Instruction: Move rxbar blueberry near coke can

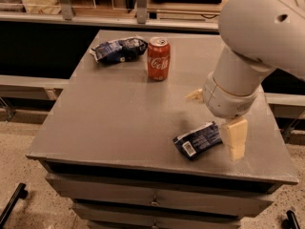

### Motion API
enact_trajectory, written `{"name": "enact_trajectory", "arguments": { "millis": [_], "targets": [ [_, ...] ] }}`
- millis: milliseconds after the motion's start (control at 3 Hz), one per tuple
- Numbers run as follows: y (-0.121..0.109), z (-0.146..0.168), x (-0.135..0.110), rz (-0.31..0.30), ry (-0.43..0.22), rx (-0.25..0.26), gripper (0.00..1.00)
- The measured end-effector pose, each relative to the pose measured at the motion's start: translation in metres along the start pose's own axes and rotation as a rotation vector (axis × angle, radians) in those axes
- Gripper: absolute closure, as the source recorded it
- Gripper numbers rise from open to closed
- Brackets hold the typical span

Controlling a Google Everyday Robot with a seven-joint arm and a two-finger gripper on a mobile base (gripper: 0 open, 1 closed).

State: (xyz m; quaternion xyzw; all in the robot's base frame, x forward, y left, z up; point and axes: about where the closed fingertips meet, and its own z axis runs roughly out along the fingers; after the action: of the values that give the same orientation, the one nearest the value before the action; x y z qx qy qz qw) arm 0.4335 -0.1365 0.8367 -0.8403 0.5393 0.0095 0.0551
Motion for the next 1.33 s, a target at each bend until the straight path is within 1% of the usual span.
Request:
{"name": "enact_trajectory", "arguments": {
  "millis": [667,1000,1333],
  "targets": [
    [-0.0027,0.0061,-0.0109,-0.031,0.034,-0.034,0.00],
    [-0.0036,0.0076,-0.0150,-0.031,0.048,-0.029,0.00],
    [-0.0038,0.0082,-0.0153,-0.032,0.048,-0.028,0.15]
  ]
}}
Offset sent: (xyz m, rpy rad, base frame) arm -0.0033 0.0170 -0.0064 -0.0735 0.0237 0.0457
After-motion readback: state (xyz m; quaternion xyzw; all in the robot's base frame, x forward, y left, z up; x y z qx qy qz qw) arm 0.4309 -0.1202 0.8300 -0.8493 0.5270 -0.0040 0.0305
